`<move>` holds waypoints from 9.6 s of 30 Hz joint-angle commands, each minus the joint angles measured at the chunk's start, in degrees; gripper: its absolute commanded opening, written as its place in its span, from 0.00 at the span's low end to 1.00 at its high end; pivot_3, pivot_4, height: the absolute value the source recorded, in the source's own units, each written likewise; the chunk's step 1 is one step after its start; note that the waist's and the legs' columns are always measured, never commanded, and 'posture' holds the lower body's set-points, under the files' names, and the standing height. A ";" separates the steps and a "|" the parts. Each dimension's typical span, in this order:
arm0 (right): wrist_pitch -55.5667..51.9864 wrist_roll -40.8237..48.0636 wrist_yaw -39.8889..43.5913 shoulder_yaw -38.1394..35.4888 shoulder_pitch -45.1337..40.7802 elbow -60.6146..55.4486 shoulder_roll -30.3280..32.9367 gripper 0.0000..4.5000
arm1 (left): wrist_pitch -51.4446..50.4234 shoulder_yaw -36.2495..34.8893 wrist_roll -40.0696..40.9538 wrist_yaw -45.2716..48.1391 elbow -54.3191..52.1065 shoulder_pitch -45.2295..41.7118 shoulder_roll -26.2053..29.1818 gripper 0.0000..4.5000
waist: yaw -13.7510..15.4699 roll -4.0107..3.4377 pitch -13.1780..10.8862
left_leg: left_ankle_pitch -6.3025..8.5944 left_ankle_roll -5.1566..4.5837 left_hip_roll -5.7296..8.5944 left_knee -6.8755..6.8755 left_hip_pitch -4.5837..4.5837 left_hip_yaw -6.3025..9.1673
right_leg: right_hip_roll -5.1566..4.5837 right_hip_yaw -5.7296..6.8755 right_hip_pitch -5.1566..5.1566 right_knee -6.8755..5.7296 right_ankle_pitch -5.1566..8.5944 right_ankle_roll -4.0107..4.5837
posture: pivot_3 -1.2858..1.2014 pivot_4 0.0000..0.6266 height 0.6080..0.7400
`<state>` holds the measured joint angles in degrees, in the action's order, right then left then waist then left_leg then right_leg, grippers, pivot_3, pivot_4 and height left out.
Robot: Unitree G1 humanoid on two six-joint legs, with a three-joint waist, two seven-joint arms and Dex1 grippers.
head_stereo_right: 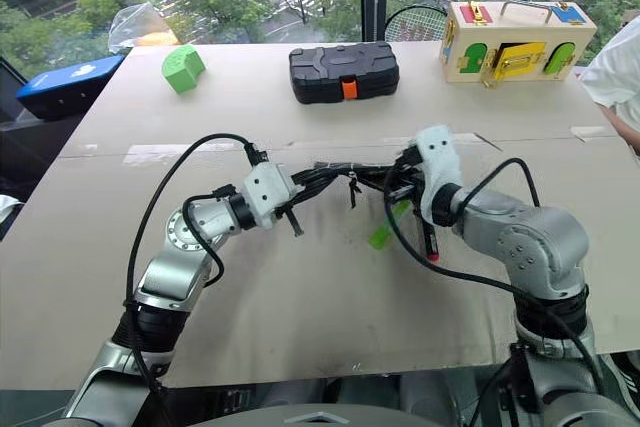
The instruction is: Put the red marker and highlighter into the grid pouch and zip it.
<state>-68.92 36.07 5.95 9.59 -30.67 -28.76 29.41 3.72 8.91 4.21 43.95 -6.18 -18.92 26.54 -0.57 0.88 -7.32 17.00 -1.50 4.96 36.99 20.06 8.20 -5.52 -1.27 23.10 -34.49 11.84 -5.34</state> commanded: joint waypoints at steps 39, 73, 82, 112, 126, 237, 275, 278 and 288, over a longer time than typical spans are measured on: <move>-21.39 -25.86 17.51 -14.42 18.10 -25.34 -6.26 0.97 | 3.54 -1.49 -2.52 -2.28 9.29 -4.95 1.20 0.00 | 1.43 0.12 0.06 | 0.00 0.01 0.05 0.26 0.39 0.24 | -0.11 0.26 0.11 0.04 -0.02 0.02 | 0.52 0.24 1.00; -16.85 -8.62 31.69 -24.16 16.62 -26.45 16.40 0.06 | 7.16 0.80 -3.61 0.26 9.73 -6.15 1.33 0.00 | 1.32 0.17 0.09 | -0.01 0.01 0.00 0.42 0.38 0.14 | -0.03 0.23 0.05 -0.14 -0.02 0.01 | 0.52 0.24 1.00; -12.61 -8.66 30.82 -9.33 3.47 -16.76 22.86 0.06 | 9.90 1.65 -4.69 0.55 8.64 -4.85 1.13 0.00 | 1.47 0.19 0.11 | -0.01 0.01 0.07 0.43 0.58 0.26 | -0.17 0.38 0.11 0.06 -0.03 0.02 | 0.52 0.24 1.00; -23.32 -6.21 17.14 -10.26 3.62 -16.16 -5.15 0.73 | -3.22 -4.51 1.66 -3.30 9.03 -5.51 -1.12 0.00 | 1.20 0.38 0.29 | -0.02 0.01 0.19 0.48 0.66 0.13 | -0.24 0.15 0.45 -0.39 -0.04 0.03 | 0.52 0.24 1.00; -13.75 -18.54 2.94 5.29 11.01 -4.79 -9.98 0.46 | -2.73 -3.78 0.18 -2.75 6.04 -4.45 -0.16 0.00 | 1.21 0.38 0.33 | -0.04 0.03 0.34 0.47 0.62 0.17 | -0.25 0.22 0.48 -0.36 -0.04 0.04 | 0.52 0.24 1.00; -1.23 -2.70 2.07 -12.14 5.30 -2.60 -31.26 0.63 | -12.62 -1.65 6.36 0.18 -2.69 -1.71 -2.85 0.00 | -0.25 0.22 0.35 | -0.05 0.02 0.34 0.42 0.59 0.18 | -0.29 0.25 0.53 -0.43 -0.04 0.04 | 0.52 0.24 1.00; -9.82 -4.02 -4.54 -15.63 6.21 -12.07 -19.31 0.00 | -7.27 -1.92 3.42 -0.23 1.17 -1.07 -2.11 0.00 | -0.12 0.20 0.33 | -0.05 0.02 0.35 0.41 0.59 0.18 | -0.28 0.25 0.52 -0.39 -0.04 0.04 | 0.52 0.24 1.00; -13.42 -6.53 -6.50 -17.23 6.56 -14.64 -15.69 0.00 | -6.11 -1.85 2.69 -0.44 2.68 -1.74 -2.03 0.00 | -0.06 0.19 0.33 | -0.05 0.02 0.34 0.41 0.60 0.18 | -0.28 0.25 0.52 -0.39 -0.04 0.04 | 0.52 0.24 1.00; -20.67 -10.74 -4.28 -27.21 9.55 -16.35 -3.99 0.00 | 0.46 -0.43 0.64 0.43 7.71 -3.51 -1.24 0.00 | 0.48 0.22 0.35 | -0.05 0.02 0.37 0.41 0.62 0.16 | -0.31 0.27 0.46 -0.34 -0.04 0.04 | 0.52 0.24 1.00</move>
<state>-88.94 28.39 2.33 -12.83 -21.51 -44.05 23.45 2.07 10.86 5.56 44.91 1.11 -21.96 24.24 -0.09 1.10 -6.98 16.95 -1.48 5.32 37.40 20.68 8.35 -5.83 -1.02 23.56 -34.83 11.80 -5.30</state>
